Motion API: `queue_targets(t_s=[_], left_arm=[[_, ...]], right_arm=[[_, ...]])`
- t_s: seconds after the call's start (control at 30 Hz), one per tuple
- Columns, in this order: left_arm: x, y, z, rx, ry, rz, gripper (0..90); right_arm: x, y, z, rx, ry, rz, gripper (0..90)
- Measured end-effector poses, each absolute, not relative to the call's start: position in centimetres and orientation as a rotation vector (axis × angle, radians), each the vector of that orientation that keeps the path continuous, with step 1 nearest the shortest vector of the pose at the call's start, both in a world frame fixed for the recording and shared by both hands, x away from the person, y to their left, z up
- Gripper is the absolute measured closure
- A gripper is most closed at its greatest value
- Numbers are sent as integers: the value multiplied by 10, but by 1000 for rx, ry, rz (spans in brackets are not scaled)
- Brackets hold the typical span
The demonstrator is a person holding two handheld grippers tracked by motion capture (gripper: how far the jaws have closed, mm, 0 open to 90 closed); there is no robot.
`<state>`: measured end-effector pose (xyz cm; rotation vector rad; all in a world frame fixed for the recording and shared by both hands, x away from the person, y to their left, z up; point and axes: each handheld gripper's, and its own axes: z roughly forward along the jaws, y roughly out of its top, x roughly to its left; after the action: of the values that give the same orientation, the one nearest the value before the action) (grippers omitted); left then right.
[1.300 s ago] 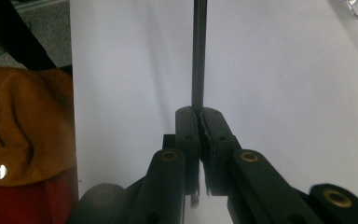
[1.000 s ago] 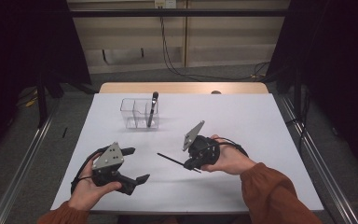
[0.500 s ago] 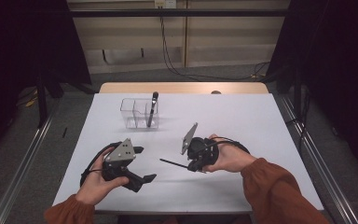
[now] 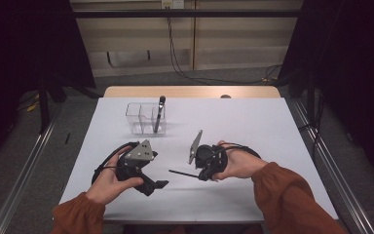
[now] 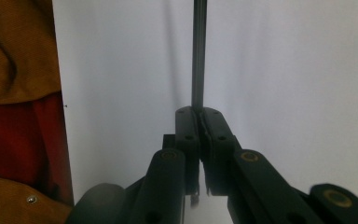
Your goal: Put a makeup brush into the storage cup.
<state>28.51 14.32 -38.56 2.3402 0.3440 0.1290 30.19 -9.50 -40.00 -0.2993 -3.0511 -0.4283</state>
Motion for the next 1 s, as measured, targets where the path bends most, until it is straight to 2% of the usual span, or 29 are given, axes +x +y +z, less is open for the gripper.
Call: queue_targets(t_s=[0.37, 0.87, 1.0], left_arm=[[297, 125, -389, 2511, 290, 5, 62], [299, 109, -398, 2612, 213, -8, 61], [297, 107, -399, 2606, 181, 2, 128]], right_arm=[[304, -89, -402, -250, -3047, -366, 868], [303, -84, -405, -203, -3029, -322, 868], [302, -83, -405, -202, -3026, -323, 868]])
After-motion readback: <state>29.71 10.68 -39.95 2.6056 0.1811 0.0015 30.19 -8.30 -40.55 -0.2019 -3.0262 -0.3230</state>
